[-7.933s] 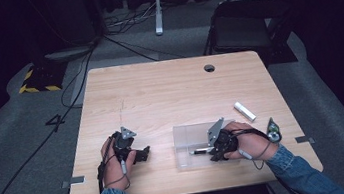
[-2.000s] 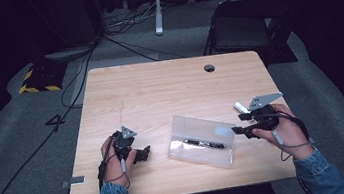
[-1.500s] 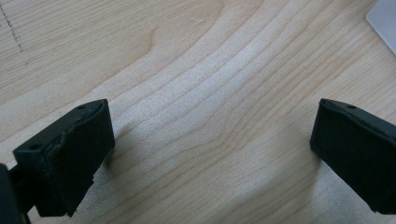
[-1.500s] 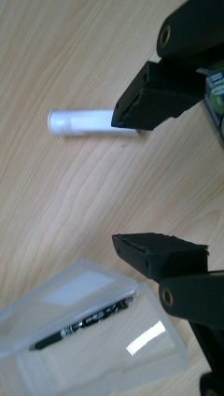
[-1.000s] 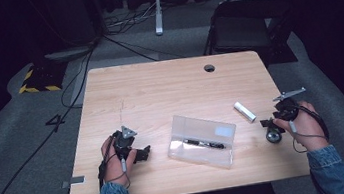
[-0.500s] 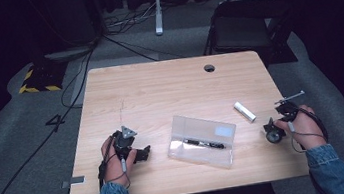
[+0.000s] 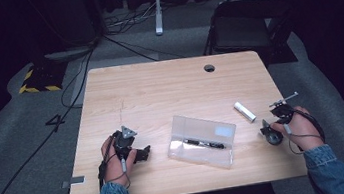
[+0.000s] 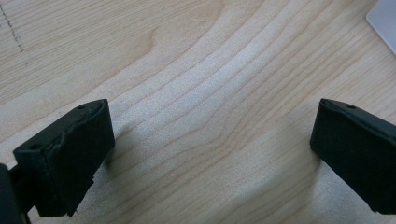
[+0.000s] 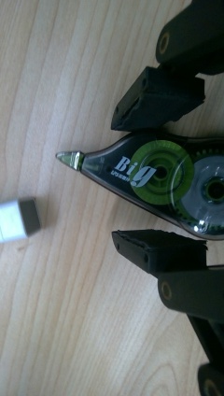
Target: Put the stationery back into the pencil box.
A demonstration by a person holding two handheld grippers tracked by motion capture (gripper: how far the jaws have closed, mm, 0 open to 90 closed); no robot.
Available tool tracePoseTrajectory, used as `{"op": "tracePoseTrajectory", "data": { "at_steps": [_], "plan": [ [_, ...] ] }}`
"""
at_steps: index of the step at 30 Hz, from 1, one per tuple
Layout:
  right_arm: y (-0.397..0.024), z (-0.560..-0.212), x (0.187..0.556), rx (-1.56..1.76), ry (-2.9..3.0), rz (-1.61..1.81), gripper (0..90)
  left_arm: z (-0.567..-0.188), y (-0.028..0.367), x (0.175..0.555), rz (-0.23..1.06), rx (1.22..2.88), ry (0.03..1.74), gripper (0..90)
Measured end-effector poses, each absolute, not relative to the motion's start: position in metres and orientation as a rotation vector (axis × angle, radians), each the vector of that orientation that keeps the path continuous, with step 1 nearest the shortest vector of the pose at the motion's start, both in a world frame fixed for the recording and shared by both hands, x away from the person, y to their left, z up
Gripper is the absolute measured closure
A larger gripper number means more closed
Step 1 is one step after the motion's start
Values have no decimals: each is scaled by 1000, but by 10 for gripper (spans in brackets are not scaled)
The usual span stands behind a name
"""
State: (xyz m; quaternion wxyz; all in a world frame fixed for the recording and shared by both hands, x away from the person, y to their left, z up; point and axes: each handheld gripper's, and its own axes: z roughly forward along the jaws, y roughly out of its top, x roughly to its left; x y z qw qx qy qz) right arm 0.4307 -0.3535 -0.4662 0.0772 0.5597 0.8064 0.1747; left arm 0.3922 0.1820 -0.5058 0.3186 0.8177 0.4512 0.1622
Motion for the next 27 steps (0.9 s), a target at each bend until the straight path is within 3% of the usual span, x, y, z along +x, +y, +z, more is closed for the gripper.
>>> {"op": "tracePoseTrajectory", "data": {
  "at_steps": [5, 27],
  "plan": [
    [-349, -466, 429, 1644, 2446, 466, 484, -506, 182, 392, 427, 2151, 1187, 1],
    [-344, -453, 427, 1514, 2476, 501, 535, -506, 182, 392, 427, 2151, 1186, 2]
  ]
}}
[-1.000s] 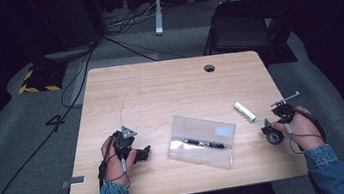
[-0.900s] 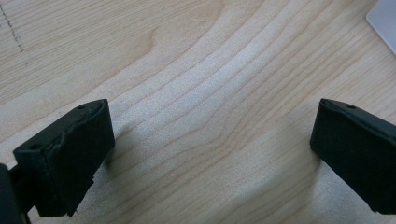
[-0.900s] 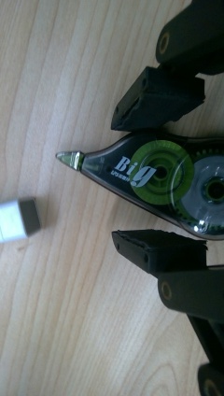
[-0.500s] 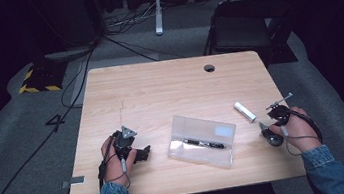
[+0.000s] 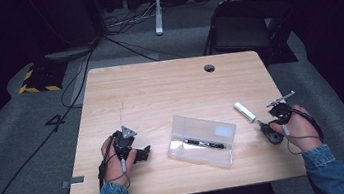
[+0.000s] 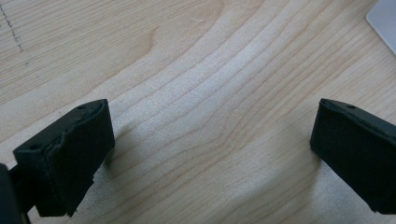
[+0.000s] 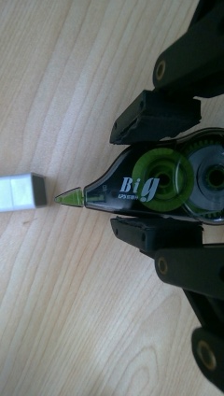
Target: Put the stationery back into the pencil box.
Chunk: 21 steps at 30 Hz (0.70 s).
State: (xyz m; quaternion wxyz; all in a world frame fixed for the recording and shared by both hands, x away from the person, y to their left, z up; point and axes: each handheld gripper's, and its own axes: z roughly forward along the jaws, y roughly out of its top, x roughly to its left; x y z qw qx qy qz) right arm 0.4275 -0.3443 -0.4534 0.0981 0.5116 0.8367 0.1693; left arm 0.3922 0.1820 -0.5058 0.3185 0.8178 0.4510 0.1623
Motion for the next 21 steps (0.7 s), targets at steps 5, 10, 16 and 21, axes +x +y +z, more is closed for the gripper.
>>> {"op": "tracePoseTrajectory", "data": {
  "at_steps": [5, 10, 16, 21],
  "plan": [
    [-343, -442, 425, 1490, 2462, 559, 536, -506, 182, 392, 427, 2151, 1187, 2],
    [-339, -432, 422, 1453, 2455, 601, 535, -506, 182, 392, 427, 2152, 1186, 2],
    [-323, -413, 416, 1362, 2461, 691, 535, -506, 182, 390, 423, 2151, 1188, 2],
    [-306, -399, 410, 1261, 2473, 747, 535, -505, 183, 389, 427, 2164, 1176, 2]
  ]
}}
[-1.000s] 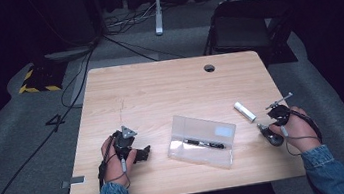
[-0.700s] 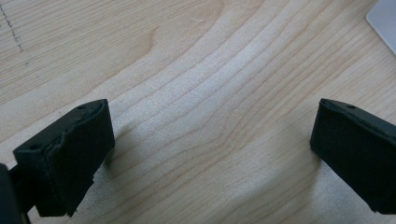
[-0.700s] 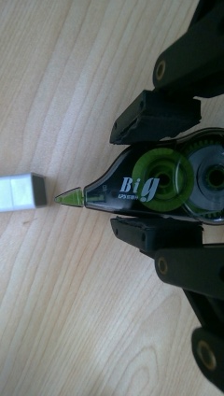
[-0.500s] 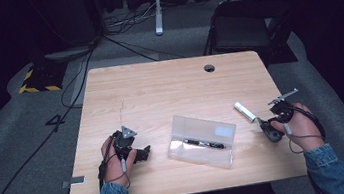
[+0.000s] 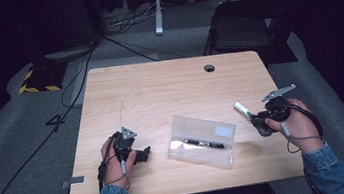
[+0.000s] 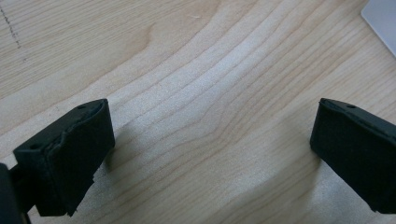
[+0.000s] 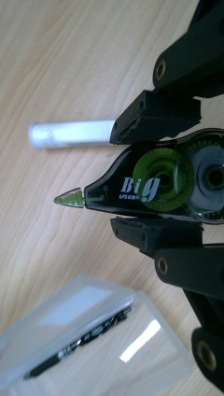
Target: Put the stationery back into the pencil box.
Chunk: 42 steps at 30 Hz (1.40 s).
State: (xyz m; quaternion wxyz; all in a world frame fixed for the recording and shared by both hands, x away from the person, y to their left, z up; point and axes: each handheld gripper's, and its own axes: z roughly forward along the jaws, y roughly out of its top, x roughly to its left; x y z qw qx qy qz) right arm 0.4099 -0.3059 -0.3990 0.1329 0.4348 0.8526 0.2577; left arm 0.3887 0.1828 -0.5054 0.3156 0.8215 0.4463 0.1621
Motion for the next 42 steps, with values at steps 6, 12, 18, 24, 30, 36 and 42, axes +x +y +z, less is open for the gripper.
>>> {"op": "tracePoseTrajectory", "data": {
  "at_steps": [6, 12, 18, 24, 30, 36, 42],
  "plan": [
    [-288, -388, 403, 1178, 2502, 804, 535, -506, 182, 388, 425, 2159, 1178, 2],
    [-268, -383, 395, 1084, 2546, 840, 535, -506, 183, 388, 429, 2162, 1176, 2],
    [-250, -386, 391, 1011, 2612, 879, 535, -506, 183, 388, 429, 2162, 1176, 2],
    [-226, -394, 387, 922, 2700, 898, 535, -506, 183, 388, 428, 2162, 1176, 2],
    [-213, -401, 384, 879, 2747, 888, 535, -506, 183, 388, 428, 2161, 1177, 2],
    [-200, -409, 381, 814, 2791, 883, 535, -506, 183, 388, 429, 2162, 1176, 2],
    [-188, -420, 380, 762, 2839, 863, 535, -505, 183, 388, 431, 2162, 1177, 2]
  ]
}}
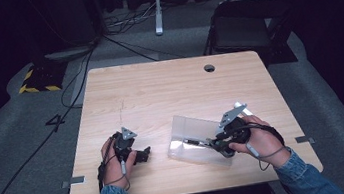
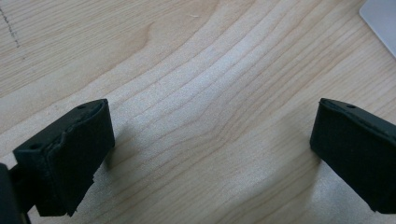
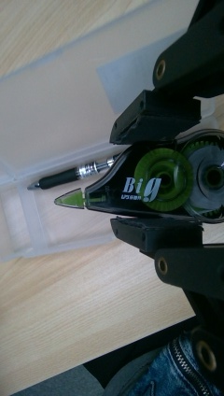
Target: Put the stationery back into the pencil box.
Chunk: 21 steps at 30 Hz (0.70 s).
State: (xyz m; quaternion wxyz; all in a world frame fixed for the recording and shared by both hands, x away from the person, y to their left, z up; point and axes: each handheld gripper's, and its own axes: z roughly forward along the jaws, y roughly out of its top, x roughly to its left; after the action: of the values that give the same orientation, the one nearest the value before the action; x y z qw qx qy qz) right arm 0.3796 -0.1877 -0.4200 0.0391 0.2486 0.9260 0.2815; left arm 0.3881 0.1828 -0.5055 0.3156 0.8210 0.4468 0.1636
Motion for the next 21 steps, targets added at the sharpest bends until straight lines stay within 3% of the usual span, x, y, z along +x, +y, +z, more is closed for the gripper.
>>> {"op": "tracePoseTrajectory", "data": {
  "at_steps": [21],
  "plan": [
    [-175, -445, 383, 680, 2889, 755, 534, -506, 183, 388, 428, 2162, 1176, 2]
  ]
}}
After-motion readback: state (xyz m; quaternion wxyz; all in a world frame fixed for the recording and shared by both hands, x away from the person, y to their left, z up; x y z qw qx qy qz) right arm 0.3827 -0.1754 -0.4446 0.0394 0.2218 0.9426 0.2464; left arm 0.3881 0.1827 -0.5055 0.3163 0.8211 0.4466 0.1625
